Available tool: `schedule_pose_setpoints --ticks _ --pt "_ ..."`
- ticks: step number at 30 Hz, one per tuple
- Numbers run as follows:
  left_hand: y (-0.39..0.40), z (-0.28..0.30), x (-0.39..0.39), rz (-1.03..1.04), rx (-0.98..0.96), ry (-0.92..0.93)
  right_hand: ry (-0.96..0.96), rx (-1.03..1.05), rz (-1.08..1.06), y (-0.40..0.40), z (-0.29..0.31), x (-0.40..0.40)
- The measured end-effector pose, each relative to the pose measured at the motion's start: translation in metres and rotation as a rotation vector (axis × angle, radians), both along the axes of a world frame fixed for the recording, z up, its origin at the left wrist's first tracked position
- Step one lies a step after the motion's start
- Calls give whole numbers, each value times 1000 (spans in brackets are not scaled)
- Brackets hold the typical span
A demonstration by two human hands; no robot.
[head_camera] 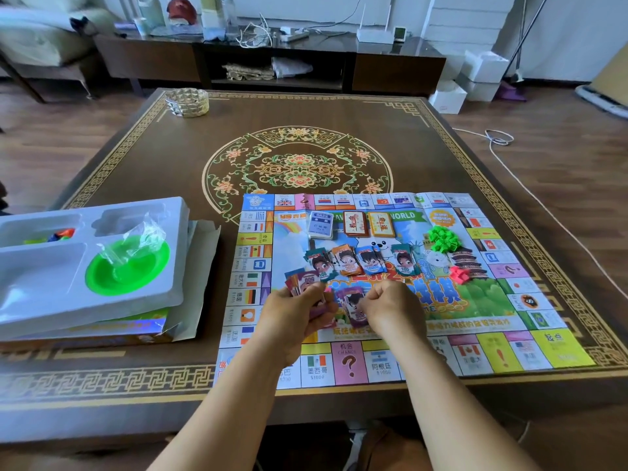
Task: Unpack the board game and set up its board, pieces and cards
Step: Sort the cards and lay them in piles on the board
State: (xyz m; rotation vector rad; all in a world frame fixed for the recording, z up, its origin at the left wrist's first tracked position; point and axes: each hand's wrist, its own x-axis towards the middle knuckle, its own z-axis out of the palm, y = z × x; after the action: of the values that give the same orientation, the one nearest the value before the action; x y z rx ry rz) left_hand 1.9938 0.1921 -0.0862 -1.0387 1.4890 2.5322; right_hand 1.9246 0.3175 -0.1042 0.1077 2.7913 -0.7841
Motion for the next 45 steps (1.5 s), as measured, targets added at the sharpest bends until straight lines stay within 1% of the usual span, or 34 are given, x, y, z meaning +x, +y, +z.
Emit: schedule_pose_setpoints --ticks 3,5,6,7,9,10,13,15,17,19,21,26,29,33,37,45 --pt "1 1 0 -16 14 -8 31 30 -1 -1 0 2" --pt "2 3 0 -48 37 -7 55 -25 2 0 4 5" --pt "3 3 0 -61 39 -4 56 -113 6 1 6 7" --pt "4 4 1 -68 32 0 38 -247 4 2 12 11" --pt "7 5 1 -79 5 6 -66 -539 -12 1 24 21" --pt "8 5 2 -81 -11 13 -131 -640 -13 1 29 26" --pt "14 7 3 -114 -85 44 -274 -832 -75 0 28 35" --pt "16 9 6 -142 -121 55 -321 -922 -165 2 27 36" --pt "16 10 7 -171 -90 72 -337 -979 -227 4 27 35" --pt "15 13 9 -183 -12 87 -324 -1000 -270 7 29 34" --pt "15 14 8 -164 24 85 -304 -991 -286 8 29 33" --pt "14 12 6 -104 -13 45 -274 -960 -277 9 26 32" --pt "15 10 6 -104 -5 39 -281 -969 -270 8 23 32" --pt "13 10 8 -126 29 57 -287 -967 -290 7 21 33" --pt "13 12 8 -117 113 71 -274 -984 -324 8 23 32" --pt "15 13 5 -117 117 54 -297 -1037 -330 4 22 33"
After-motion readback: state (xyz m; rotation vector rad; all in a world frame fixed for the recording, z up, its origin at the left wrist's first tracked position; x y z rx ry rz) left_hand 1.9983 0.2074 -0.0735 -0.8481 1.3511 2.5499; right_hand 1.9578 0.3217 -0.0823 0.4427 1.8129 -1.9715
